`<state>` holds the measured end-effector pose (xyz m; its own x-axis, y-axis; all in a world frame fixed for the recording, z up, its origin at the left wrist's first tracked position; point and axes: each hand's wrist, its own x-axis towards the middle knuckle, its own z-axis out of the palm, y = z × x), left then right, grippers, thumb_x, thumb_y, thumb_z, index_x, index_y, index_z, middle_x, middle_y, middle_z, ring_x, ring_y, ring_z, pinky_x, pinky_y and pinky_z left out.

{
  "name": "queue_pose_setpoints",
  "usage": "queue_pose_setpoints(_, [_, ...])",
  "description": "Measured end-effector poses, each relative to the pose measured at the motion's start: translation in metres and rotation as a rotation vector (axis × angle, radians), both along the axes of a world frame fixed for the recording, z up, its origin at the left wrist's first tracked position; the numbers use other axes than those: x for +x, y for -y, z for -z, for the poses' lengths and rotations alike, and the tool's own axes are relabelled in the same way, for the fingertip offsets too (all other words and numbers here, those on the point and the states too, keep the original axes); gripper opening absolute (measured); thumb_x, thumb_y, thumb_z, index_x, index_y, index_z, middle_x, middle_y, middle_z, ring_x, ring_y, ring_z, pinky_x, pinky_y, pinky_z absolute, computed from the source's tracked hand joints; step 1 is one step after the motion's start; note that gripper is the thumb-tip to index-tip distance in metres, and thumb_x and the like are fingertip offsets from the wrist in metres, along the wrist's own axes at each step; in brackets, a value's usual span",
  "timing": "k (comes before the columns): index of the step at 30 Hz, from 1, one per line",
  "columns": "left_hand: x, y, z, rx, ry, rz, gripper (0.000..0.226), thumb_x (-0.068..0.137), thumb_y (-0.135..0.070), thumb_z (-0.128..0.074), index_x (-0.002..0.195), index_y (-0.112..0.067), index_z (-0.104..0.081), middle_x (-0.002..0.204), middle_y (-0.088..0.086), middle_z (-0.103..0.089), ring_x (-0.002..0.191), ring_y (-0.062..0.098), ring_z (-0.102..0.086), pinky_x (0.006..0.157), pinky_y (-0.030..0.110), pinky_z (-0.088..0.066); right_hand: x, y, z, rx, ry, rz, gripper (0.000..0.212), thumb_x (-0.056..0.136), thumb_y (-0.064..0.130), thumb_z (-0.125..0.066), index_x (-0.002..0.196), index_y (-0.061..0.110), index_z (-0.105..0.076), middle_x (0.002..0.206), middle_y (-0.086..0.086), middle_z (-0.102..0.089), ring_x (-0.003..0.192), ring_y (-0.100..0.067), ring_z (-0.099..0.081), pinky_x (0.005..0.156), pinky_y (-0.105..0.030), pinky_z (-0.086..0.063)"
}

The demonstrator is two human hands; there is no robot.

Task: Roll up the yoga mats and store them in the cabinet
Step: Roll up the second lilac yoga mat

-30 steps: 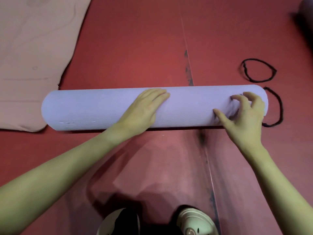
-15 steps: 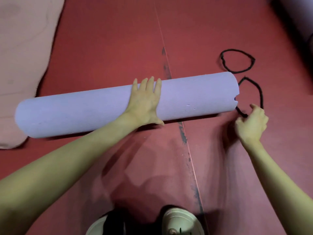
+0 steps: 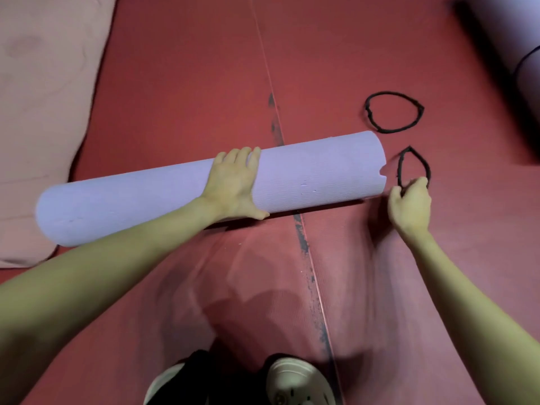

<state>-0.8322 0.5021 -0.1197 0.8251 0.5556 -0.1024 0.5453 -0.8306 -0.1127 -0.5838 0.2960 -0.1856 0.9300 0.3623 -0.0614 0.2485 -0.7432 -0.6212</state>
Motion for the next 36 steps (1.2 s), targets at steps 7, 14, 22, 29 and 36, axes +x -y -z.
queue_pose_setpoints(7, [0.001, 0.002, -0.013, -0.040, 0.044, -0.009, 0.127, 0.039, -0.068, -0.076, 0.140, -0.003, -0.035, 0.130, 0.011, -0.051, 0.112, 0.032, -0.050, 0.093, 0.043, -0.037, -0.042, -0.012, -0.033, 0.675, -0.944, 0.412, 0.021, 0.088, -0.005, -0.035, 0.075, 0.004, -0.049, 0.047, -0.007, -0.059, 0.043, -0.017, -0.056, 0.051, -0.027, -0.046])
queue_pose_setpoints(14, [0.012, 0.004, -0.064, -0.118, 0.288, -0.030, 0.118, 0.038, -0.066, -0.080, 0.133, -0.007, -0.041, 0.125, 0.006, -0.053, 0.113, 0.030, -0.050, 0.092, 0.041, -0.037, -0.045, -0.033, -0.110, 0.820, -0.760, 0.353, 0.026, 0.090, -0.003, -0.031, 0.070, 0.011, -0.040, 0.062, -0.005, -0.037, 0.050, -0.014, -0.034, 0.040, -0.019, -0.025])
queue_pose_setpoints(22, [0.041, -0.001, -0.166, -0.295, 0.580, -0.066, 0.101, 0.037, -0.065, -0.083, 0.114, -0.014, -0.042, 0.111, -0.001, -0.051, 0.103, 0.029, -0.052, 0.079, 0.038, -0.041, -0.041, -0.055, -0.245, 1.115, -0.632, 0.084, 0.031, 0.096, 0.040, -0.031, 0.069, 0.024, -0.029, 0.060, 0.007, -0.029, 0.047, -0.009, -0.027, 0.043, -0.021, -0.017])
queue_pose_setpoints(29, [0.047, -0.008, -0.228, -0.409, 0.729, -0.064, 0.109, 0.044, -0.059, -0.088, 0.127, -0.010, -0.036, 0.126, 0.001, -0.048, 0.118, 0.025, -0.051, 0.086, 0.033, -0.038, -0.050, -0.075, -0.348, 1.170, -0.434, -0.031, 0.036, 0.076, 0.052, -0.046, 0.067, 0.025, -0.025, 0.058, 0.008, -0.022, 0.047, -0.009, -0.019, 0.041, -0.022, -0.016])
queue_pose_setpoints(36, [0.043, -0.026, -0.262, -0.525, 0.854, -0.111, 0.111, 0.043, -0.054, -0.091, 0.130, -0.013, -0.035, 0.131, 0.000, -0.048, 0.123, 0.024, -0.051, 0.097, 0.038, -0.044, -0.063, -0.104, -0.416, 1.153, -0.359, -0.208, 0.041, 0.073, 0.053, -0.061, 0.064, 0.026, -0.032, 0.057, 0.010, -0.021, 0.043, -0.006, -0.015, 0.036, -0.020, -0.015])
